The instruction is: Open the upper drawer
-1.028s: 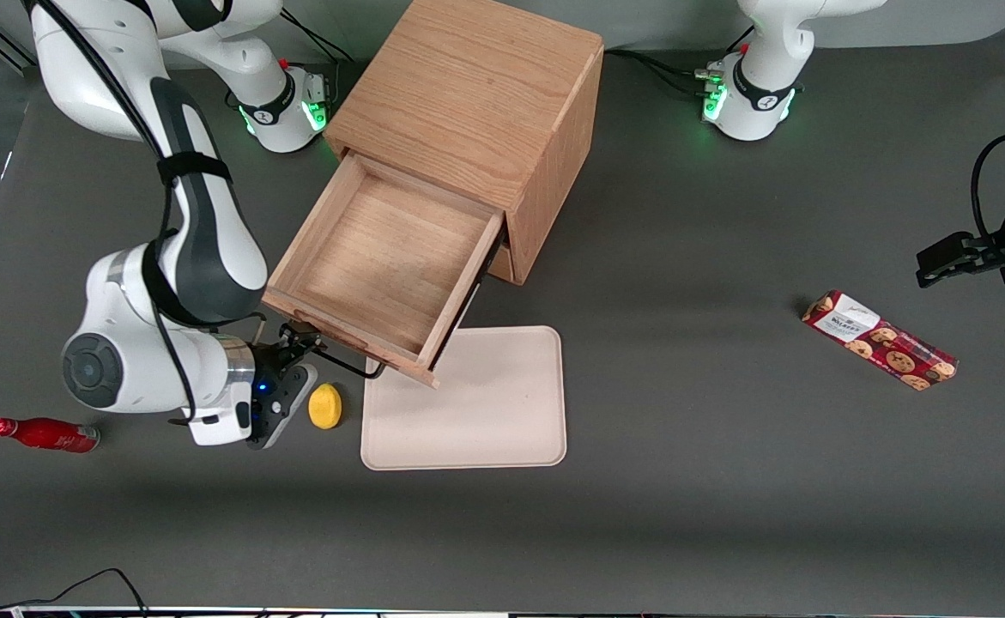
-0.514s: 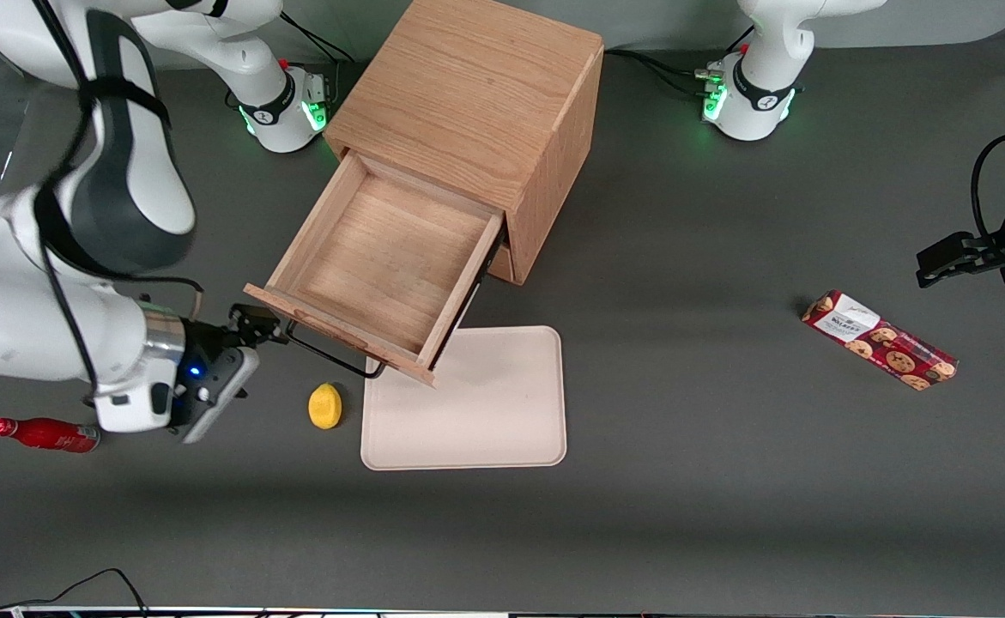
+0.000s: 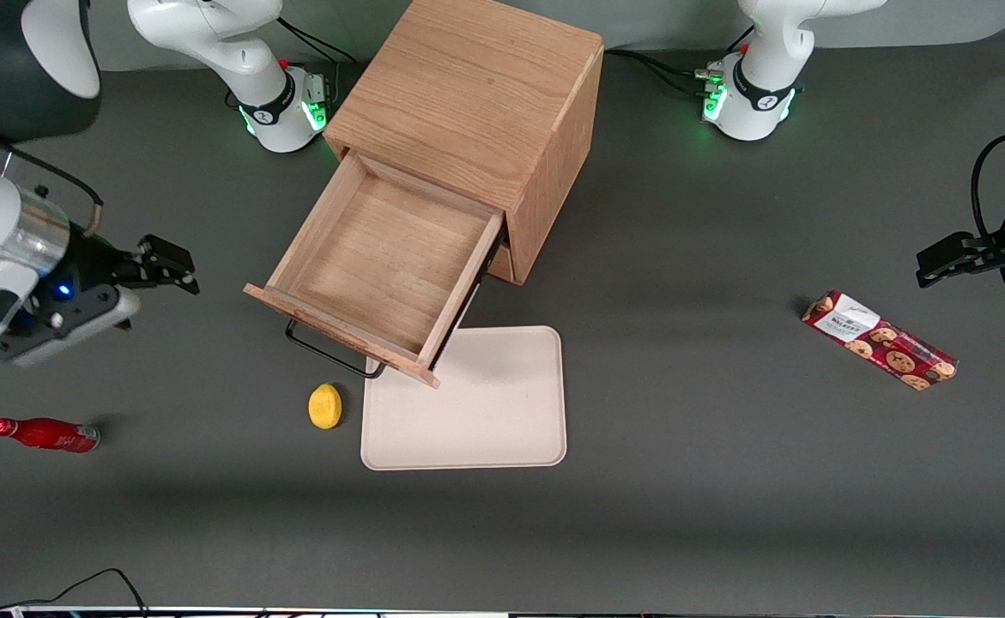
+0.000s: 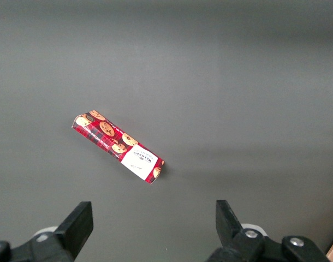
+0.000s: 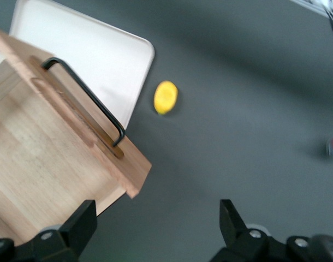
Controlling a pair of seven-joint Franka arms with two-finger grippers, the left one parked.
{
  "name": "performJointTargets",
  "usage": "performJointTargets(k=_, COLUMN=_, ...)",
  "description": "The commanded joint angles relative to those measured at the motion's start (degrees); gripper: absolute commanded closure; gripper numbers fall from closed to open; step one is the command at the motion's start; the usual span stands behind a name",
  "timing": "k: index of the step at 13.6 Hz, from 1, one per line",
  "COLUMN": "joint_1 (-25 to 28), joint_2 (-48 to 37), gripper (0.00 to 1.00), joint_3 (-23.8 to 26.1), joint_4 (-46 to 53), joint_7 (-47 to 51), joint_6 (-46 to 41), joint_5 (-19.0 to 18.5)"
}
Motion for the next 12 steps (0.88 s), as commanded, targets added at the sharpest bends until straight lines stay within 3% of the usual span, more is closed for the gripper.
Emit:
performJointTargets(k=1, joint_1=-1.2, joint_2=-8.7, gripper=0.00, joint_3=0.8, joint_4=-11.1, joint_7=7.7, joint_6=2.7, joint_5=-4.9)
performJointTargets(k=4, joint_1=-3.0, joint_2=-11.5, gripper=0.00, joint_3=0.7, joint_4=-15.0, joint_7=7.8, joint_6=3.9, joint_5=-5.4)
performJointTargets(k=8, joint_1=-13.1, joint_2=-10.9, gripper=0.00, joint_3=6.8, joint_4=-14.5, joint_7=7.6, joint_6=3.9, joint_5=-7.1)
performJointTargets(k=12, joint_1=-13.2, joint_2=-10.7, gripper=0.00, joint_3=5.9, joint_4=-13.0, joint_7=7.3, joint_6=2.9, joint_5=-6.7)
